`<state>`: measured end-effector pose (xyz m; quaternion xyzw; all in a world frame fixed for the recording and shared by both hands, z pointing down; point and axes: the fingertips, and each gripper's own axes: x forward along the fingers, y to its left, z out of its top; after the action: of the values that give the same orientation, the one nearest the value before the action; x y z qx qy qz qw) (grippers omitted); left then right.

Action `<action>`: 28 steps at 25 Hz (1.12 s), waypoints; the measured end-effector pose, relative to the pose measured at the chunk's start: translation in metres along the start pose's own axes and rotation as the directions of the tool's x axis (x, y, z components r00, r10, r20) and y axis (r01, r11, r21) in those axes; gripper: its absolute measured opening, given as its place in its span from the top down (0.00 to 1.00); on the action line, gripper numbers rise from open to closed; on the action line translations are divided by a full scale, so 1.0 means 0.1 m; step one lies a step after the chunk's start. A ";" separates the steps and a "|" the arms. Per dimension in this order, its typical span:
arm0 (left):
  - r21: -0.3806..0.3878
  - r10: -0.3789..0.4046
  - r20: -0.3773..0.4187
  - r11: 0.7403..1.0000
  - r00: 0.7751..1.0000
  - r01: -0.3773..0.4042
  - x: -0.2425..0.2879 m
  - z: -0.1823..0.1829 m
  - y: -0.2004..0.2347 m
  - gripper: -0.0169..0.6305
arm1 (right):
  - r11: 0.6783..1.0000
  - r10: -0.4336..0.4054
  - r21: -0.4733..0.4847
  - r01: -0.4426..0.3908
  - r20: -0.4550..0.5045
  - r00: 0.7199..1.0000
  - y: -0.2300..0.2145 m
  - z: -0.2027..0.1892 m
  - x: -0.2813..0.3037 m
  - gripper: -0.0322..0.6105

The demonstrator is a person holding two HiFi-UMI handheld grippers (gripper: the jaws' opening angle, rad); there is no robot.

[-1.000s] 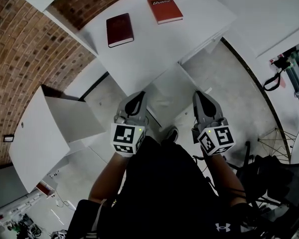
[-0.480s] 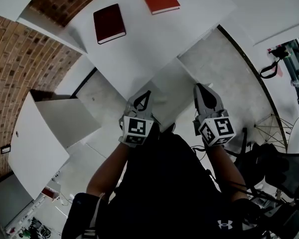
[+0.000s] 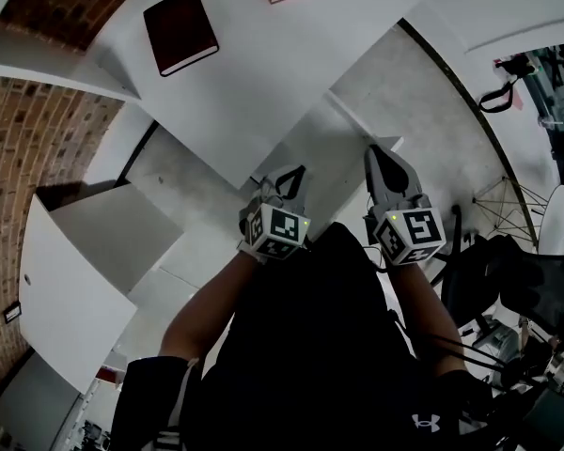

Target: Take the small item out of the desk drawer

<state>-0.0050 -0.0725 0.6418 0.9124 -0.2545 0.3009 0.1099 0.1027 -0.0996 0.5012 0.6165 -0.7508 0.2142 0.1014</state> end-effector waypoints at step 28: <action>0.369 -0.008 -0.736 0.833 0.677 0.412 1.44 -2.16 -0.37 0.73 | 0.982 -0.012 0.184 0.040 -0.153 0.988 -0.81 -0.96 -0.13 0.95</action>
<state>0.0074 -0.0221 0.8985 0.7442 0.0072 0.6678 -0.0097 0.1733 -0.0574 0.5968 0.6152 -0.7094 0.3282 0.1026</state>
